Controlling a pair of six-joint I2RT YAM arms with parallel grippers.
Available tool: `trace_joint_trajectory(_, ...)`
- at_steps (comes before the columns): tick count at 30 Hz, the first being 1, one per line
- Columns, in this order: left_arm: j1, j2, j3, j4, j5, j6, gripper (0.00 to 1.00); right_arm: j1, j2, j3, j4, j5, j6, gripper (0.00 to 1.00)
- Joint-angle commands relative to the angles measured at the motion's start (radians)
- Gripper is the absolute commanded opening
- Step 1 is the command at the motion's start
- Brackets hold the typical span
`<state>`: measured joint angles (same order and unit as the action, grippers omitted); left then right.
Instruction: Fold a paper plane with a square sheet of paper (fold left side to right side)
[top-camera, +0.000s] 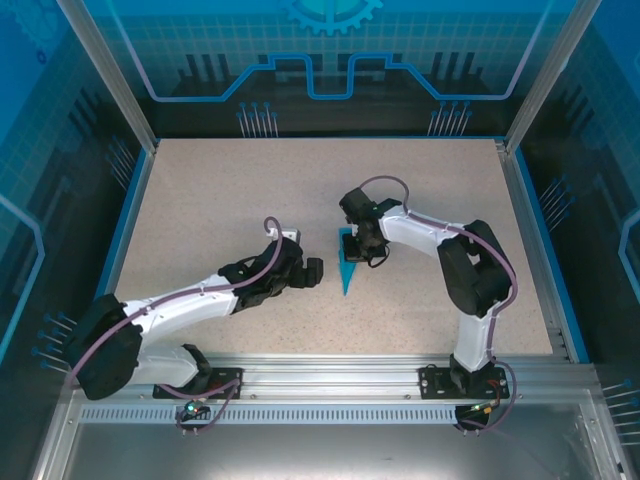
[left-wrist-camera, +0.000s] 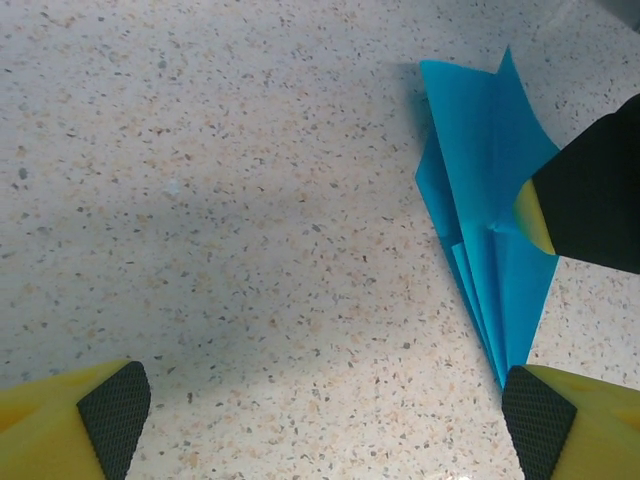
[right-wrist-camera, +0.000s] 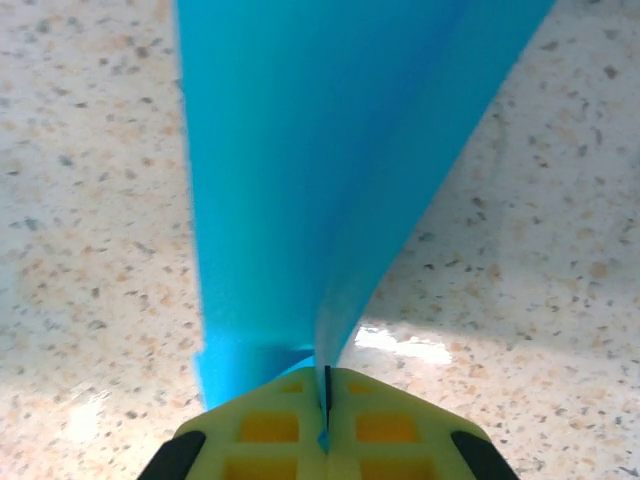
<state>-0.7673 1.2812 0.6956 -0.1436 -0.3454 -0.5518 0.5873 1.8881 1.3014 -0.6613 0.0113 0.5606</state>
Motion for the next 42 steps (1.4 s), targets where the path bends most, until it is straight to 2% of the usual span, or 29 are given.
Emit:
trace_joint_trajectory(1,0.008,-0.044,-0.024,0.017,-0.052,-0.013,0.96,0.01,-0.11,0.004,0.039,-0.088,-0.011,0.0)
trace_joint_trajectory(7,0.009,-0.061,-0.039,0.022,-0.068,-0.015,0.96,-0.07,-0.23,-0.137,0.163,-0.245,0.011,0.0)
trace_joint_trajectory(13,0.009,-0.066,-0.037,0.009,-0.067,-0.015,0.97,-0.179,-0.155,-0.288,0.252,-0.319,0.0,0.0)
trace_joint_trajectory(17,0.008,-0.067,-0.032,-0.002,-0.069,-0.016,0.97,-0.236,-0.138,-0.317,0.23,-0.266,-0.041,0.16)
trace_joint_trajectory(21,0.009,-0.08,-0.021,-0.022,-0.077,-0.012,0.98,-0.224,-0.22,-0.271,0.088,-0.109,-0.092,0.36)
trace_joint_trajectory(25,0.008,-0.096,-0.027,-0.025,-0.085,-0.008,0.99,-0.189,-0.307,-0.236,-0.017,-0.047,-0.106,0.47)
trace_joint_trajectory(30,0.008,-0.109,-0.039,-0.009,-0.079,-0.008,0.98,-0.122,-0.32,-0.256,-0.021,-0.121,-0.047,0.5)
trace_joint_trajectory(34,0.008,-0.111,-0.046,-0.004,-0.076,-0.01,0.99,-0.066,-0.265,-0.254,0.0,-0.12,-0.009,0.54)
trace_joint_trajectory(39,0.01,-0.115,-0.051,-0.001,-0.072,-0.008,0.98,-0.045,-0.201,-0.229,0.003,-0.103,-0.001,0.53)
trace_joint_trajectory(42,0.009,-0.119,-0.052,-0.002,-0.072,-0.008,0.98,-0.037,-0.175,-0.213,-0.001,-0.09,0.0,0.48)
